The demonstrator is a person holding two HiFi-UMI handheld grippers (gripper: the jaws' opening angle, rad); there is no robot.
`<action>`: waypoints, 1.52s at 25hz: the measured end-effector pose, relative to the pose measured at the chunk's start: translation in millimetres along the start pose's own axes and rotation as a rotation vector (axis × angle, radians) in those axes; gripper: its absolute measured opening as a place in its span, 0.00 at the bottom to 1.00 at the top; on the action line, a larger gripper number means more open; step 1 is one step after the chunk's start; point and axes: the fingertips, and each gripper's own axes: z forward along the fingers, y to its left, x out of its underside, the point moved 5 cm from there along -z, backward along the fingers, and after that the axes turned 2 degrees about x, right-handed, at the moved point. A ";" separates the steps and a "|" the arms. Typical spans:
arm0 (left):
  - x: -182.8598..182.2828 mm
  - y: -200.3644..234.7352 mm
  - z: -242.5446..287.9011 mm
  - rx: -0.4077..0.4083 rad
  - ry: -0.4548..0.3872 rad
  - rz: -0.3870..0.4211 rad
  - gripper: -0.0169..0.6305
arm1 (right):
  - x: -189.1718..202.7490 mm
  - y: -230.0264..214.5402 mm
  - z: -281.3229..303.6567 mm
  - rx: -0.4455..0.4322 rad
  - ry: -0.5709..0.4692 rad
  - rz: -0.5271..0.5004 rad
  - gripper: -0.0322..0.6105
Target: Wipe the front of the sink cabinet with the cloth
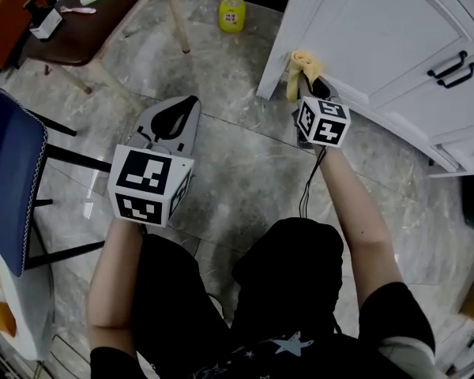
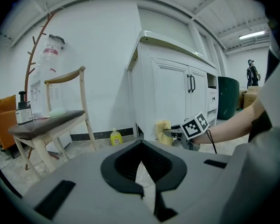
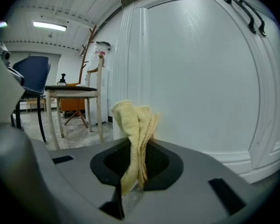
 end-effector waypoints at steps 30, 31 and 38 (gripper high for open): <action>-5.9 -63.8 62.7 0.223 -0.012 0.002 0.05 | 41.8 -195.3 -123.9 0.443 0.031 0.125 0.15; -4.6 -59.6 60.5 0.216 -0.016 -0.005 0.05 | 39.8 -193.8 -125.7 0.444 0.026 0.126 0.15; 21.0 -6.8 27.9 0.124 -0.024 -0.025 0.05 | 22.1 -126.6 -124.9 0.289 -0.028 0.246 0.15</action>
